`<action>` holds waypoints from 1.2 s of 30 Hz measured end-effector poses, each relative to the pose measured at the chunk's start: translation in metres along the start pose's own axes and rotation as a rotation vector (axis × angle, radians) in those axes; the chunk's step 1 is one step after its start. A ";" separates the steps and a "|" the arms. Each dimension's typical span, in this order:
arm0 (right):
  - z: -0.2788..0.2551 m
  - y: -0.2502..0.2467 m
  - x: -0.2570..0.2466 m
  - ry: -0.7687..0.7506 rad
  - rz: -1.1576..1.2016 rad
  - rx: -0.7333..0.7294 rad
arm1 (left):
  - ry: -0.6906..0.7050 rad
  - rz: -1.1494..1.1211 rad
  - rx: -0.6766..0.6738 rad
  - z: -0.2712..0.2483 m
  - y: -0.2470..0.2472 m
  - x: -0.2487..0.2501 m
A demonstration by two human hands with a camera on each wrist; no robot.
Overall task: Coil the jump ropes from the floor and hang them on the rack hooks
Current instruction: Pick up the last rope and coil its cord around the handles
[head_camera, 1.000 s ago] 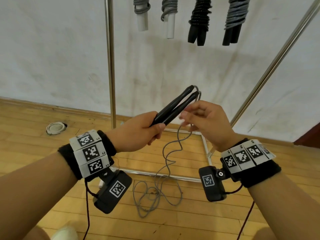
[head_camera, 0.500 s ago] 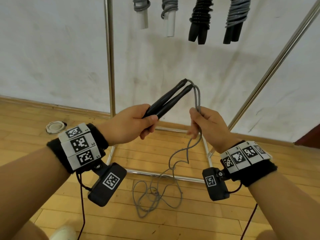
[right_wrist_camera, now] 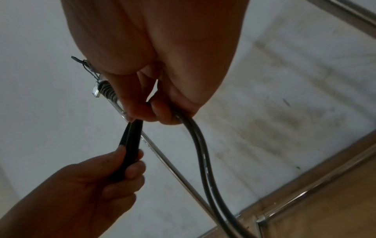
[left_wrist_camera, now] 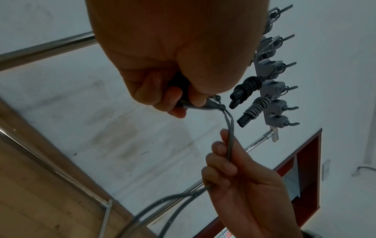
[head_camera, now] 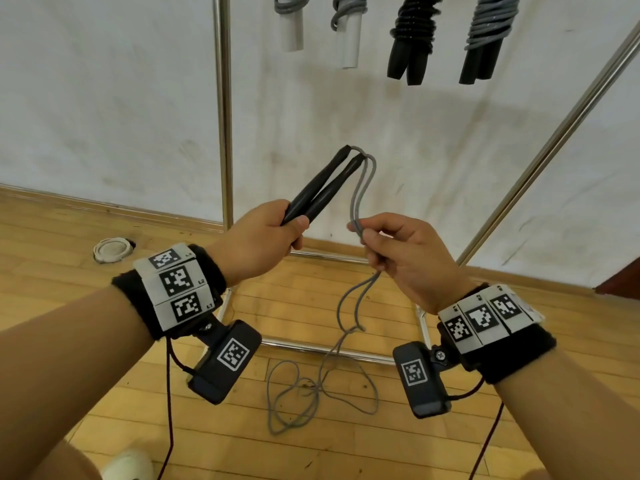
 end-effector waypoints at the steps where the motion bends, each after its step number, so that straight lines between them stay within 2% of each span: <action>1: -0.002 0.005 0.000 -0.005 0.003 -0.012 | 0.001 -0.006 -0.027 -0.002 0.003 0.001; 6: -0.001 0.020 0.003 0.072 0.097 0.003 | 0.041 -0.096 -0.189 -0.013 0.015 0.011; 9: 0.001 0.023 0.007 0.143 0.162 -0.008 | 0.028 -0.185 -0.232 -0.018 0.017 0.015; 14: 0.001 0.024 0.013 0.183 0.118 0.023 | 0.011 -0.274 -0.262 -0.022 0.017 0.020; 19: 0.001 0.026 0.016 0.119 0.068 0.092 | -0.045 -0.272 -0.243 -0.023 0.017 0.018; 25: -0.002 0.034 0.014 0.135 0.082 0.035 | -0.082 -0.266 -0.204 -0.021 0.013 0.016; 27: -0.003 0.034 0.013 0.148 0.057 0.018 | -0.044 -0.243 -0.187 -0.020 0.012 0.016; 31: -0.009 0.038 0.011 0.135 -0.004 -0.023 | 0.161 -0.011 -0.116 -0.020 0.013 0.016; 36: -0.010 0.040 0.011 0.114 -0.028 -0.042 | 0.209 0.033 -0.090 -0.019 0.013 0.017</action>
Point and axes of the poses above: each hand's wrist, its own z-axis towards the middle knuckle, its own y-axis out of the palm, x = y × z, the point moved 3 cm from there along z, towards the middle knuckle, and after that the axes turned 11 degrees about x, right-handed, at the moved point
